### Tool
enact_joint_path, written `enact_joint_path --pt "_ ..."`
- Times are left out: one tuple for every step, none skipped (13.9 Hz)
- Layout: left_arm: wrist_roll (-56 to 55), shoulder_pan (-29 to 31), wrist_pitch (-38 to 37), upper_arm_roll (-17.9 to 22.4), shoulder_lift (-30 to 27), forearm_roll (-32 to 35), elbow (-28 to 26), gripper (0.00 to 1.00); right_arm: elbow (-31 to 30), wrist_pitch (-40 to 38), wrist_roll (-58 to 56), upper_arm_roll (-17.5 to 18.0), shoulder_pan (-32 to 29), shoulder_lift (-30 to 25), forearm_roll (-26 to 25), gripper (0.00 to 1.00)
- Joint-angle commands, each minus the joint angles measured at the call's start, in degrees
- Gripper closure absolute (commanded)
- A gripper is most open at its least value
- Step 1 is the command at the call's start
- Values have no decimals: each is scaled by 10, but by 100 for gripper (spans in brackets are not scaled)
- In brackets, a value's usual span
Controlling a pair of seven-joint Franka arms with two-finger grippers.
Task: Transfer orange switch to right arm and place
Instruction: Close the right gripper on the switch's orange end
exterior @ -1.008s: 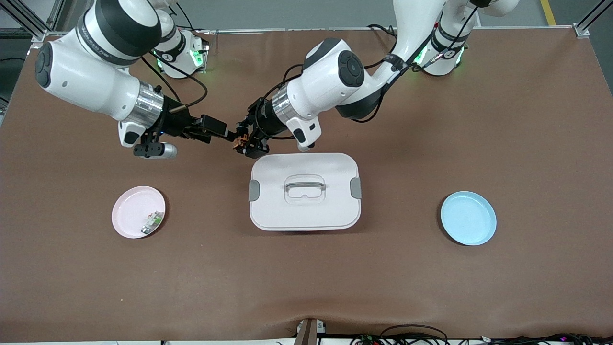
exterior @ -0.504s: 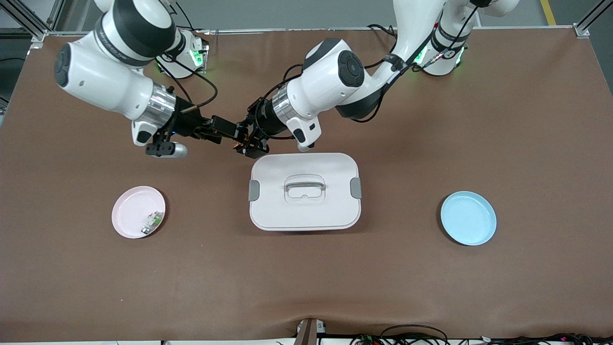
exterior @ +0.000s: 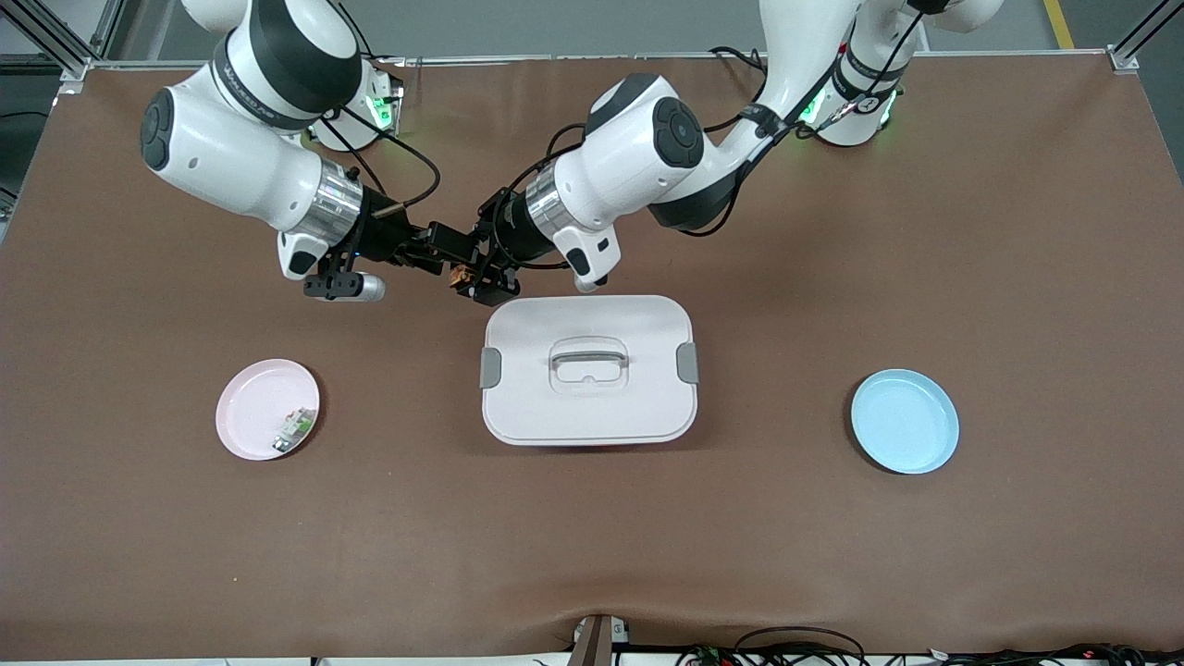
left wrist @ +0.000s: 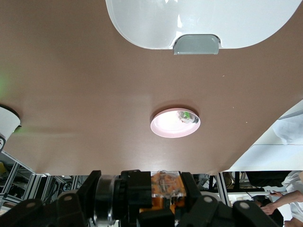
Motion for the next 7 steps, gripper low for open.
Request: enact_joint_path --pt "-10 -5 -1 6 -5 6 3 67 -2 5 5 -4 5 -1 10 0" --pt "-10 -4 -2 6 -6 6 3 67 -2 5 5 -4 5 -1 10 0" --pt "-10 -4 -2 6 -6 6 2 67 -2 5 5 -4 6 -1 10 0" --pt "-9 -4 -2 6 -8 6 1 67 -2 7 5 -4 10 -1 10 0" --pt "-9 -3 -3 6 -8 8 0 67 -1 8 5 -4 12 -1 10 7" --pt "-10 -4 -3 6 -8 10 0 67 -2 13 4 -4 12 0 10 26" --pt "-10 -4 -3 6 -8 11 0 67 -2 18 3 -4 17 0 9 57"
